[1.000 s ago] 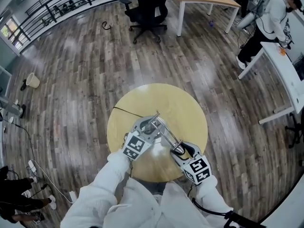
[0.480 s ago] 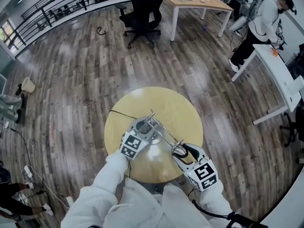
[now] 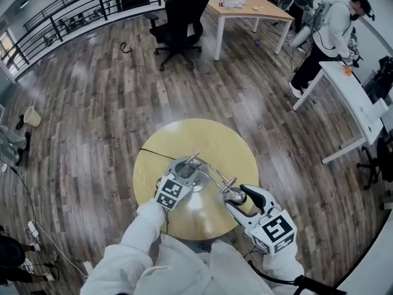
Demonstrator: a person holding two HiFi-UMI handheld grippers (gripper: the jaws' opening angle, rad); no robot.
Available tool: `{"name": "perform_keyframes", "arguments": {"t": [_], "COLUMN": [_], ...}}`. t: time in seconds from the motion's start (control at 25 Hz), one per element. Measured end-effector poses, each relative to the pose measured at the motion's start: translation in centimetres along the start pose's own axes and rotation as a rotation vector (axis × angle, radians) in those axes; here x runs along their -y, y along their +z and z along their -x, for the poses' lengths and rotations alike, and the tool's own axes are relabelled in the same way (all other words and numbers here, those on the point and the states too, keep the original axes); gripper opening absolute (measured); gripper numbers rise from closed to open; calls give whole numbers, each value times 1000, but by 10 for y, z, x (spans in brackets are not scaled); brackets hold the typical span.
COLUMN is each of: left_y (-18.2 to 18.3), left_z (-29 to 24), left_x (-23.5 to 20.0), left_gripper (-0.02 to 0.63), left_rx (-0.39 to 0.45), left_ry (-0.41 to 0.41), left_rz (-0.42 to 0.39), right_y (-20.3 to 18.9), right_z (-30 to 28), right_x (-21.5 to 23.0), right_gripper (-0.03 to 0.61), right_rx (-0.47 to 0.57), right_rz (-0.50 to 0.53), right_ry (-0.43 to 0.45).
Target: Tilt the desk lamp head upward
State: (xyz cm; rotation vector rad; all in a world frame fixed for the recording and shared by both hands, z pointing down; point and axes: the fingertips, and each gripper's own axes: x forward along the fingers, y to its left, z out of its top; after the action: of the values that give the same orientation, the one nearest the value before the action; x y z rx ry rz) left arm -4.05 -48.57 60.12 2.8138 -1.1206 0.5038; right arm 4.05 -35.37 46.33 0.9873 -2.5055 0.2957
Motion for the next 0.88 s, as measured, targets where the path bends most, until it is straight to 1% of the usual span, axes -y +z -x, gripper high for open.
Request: {"name": "perform_keyframes", "arguments": {"t": [0.12, 0.24, 0.48, 0.68, 0.88], "left_y": [0, 0, -2, -1, -1], "left_z": [-1, -1, 1, 2, 2], "left_x": [-1, -2, 3, 6, 5], "left_gripper": [137, 137, 137, 137, 137], "left_rx": [-2, -6, -18, -20, -16], "left_ry": [-2, -4, -22, -24, -23], "left_rz": [-1, 4, -12, -20, -16], "right_y": [14, 23, 49, 75, 100], "right_z": [1, -1, 3, 4, -5], "right_x": [3, 0, -7, -7, -7], "right_gripper": [252, 252, 247, 245, 245], "right_rx": [-9, -29, 15, 17, -24], "right_rz": [6, 39, 60, 79, 104], "right_ry": [-1, 6, 16, 37, 54]}}
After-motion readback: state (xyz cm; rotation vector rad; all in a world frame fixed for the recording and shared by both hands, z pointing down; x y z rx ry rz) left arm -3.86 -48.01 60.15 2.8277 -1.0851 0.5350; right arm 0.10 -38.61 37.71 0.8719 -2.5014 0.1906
